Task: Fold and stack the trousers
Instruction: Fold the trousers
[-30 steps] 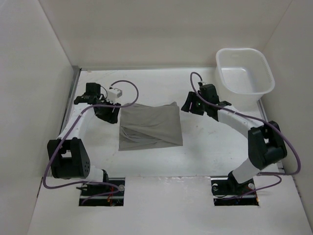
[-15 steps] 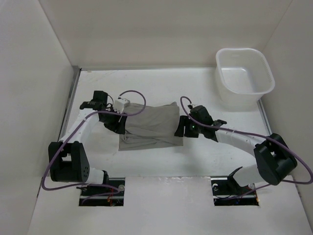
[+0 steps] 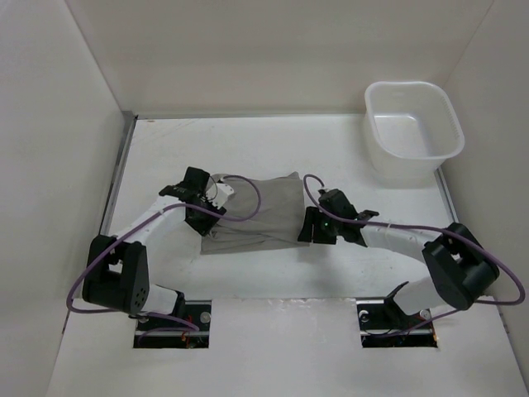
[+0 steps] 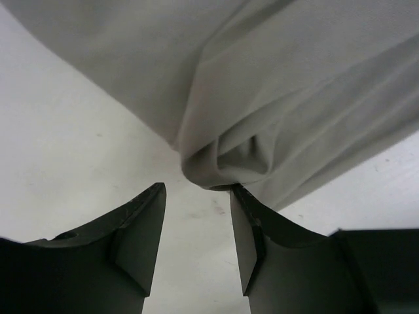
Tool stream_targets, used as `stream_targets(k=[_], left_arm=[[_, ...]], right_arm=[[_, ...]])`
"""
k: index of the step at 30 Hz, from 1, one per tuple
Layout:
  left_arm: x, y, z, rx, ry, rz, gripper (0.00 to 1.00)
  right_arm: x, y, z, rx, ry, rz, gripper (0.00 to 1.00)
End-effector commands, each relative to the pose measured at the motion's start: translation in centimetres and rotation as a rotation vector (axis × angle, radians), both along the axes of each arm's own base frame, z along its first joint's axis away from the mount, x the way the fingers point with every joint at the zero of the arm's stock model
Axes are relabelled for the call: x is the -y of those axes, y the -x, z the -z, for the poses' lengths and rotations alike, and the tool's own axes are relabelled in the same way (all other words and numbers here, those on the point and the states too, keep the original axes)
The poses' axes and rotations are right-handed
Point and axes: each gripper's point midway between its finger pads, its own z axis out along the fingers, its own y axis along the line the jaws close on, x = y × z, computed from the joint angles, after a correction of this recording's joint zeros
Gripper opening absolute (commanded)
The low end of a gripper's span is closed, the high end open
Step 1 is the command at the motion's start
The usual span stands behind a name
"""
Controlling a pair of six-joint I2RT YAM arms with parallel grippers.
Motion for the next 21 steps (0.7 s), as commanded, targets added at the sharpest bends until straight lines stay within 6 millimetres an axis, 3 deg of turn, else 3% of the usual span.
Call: stream_targets(k=[1, 6, 10, 15, 19, 21], left_arm=[[-0.4, -2.3, -2.2, 0.137, -0.029, -0.03, 0.43], [0.4, -1.1, -0.4, 0.081, -0.013, -0.006, 0.44], [1.7, 0.1, 0.8, 0.02, 0.027, 0.035, 0.41], [2.1, -0.3, 0.3, 0.021, 0.059, 0.03, 0.22], [1.6, -0.6, 0.0, 0.03, 0.05, 0.026, 0.01], [1.4, 0.2, 0.1, 0.006, 0.046, 0.039, 0.0]], right_arm=[[-1.1, -1.6, -0.7, 0.054, -0.029, 0.011, 0.6], [-1.4, -1.0, 0.2, 0.013, -0.032, -0.012, 0.49], [-1.5, -0.4, 0.8, -0.013, -0.035, -0.02, 0.27], [-0.9, -0.3, 0.7, -0.015, -0.041, -0.003, 0.07], [-0.6, -0.2, 0.8, -0.018, -0.032, -0.003, 0.02], [-0.4, -0.1, 1.0, -0.02, -0.027, 0.0, 0.01]])
